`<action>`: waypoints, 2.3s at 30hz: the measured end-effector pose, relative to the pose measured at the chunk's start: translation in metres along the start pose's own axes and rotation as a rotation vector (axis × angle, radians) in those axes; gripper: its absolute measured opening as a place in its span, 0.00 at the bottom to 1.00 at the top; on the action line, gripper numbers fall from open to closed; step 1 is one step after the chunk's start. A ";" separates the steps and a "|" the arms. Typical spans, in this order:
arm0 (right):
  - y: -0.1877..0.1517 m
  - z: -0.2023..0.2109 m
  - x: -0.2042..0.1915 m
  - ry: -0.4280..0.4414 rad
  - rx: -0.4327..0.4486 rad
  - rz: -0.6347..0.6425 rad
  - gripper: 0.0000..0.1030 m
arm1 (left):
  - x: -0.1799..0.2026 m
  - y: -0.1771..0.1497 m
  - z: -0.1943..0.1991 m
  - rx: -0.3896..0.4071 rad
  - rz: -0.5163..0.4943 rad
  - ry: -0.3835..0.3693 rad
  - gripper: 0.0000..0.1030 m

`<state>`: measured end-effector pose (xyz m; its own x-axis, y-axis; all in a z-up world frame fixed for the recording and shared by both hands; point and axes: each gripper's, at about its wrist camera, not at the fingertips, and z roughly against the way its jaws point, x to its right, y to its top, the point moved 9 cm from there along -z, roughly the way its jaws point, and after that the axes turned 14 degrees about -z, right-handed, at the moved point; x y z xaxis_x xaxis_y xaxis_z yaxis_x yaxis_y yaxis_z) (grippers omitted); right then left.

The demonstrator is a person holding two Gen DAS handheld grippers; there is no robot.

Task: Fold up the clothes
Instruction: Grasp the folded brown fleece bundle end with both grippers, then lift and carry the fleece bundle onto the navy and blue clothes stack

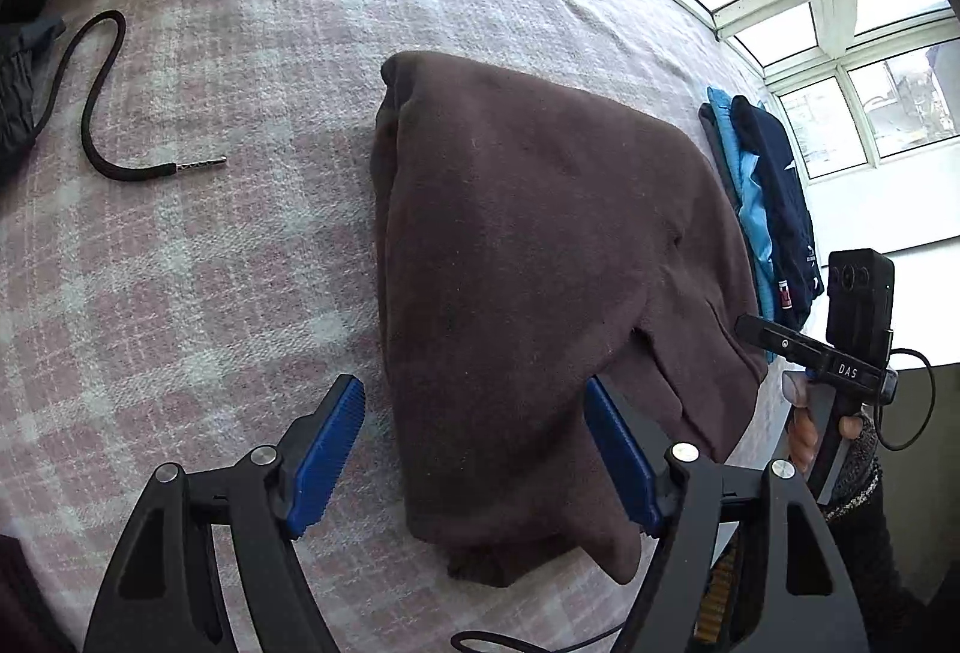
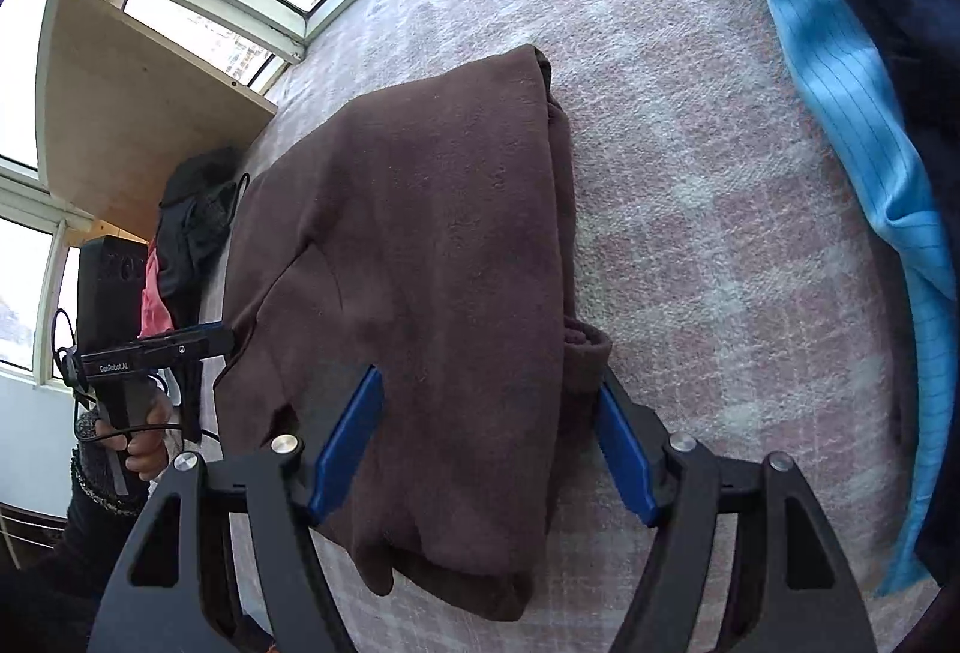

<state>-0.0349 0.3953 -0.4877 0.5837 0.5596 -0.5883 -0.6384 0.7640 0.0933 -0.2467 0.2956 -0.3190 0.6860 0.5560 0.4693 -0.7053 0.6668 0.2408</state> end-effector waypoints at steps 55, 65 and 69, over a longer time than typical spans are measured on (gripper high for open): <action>-0.043 0.088 -0.105 0.160 0.182 0.133 0.34 | 0.104 0.027 0.062 0.195 -0.265 -0.139 0.36; -0.028 0.179 -0.043 0.056 0.250 0.189 0.34 | 0.233 0.054 0.056 0.247 -0.428 -0.131 0.36; 0.005 0.213 0.005 0.009 0.227 0.224 0.34 | 0.285 0.073 0.028 0.265 -0.450 -0.111 0.36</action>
<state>0.0712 0.4702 -0.3192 0.4366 0.7198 -0.5398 -0.6219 0.6750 0.3971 -0.1078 0.4889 -0.1437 0.9180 0.1787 0.3541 -0.3770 0.6707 0.6388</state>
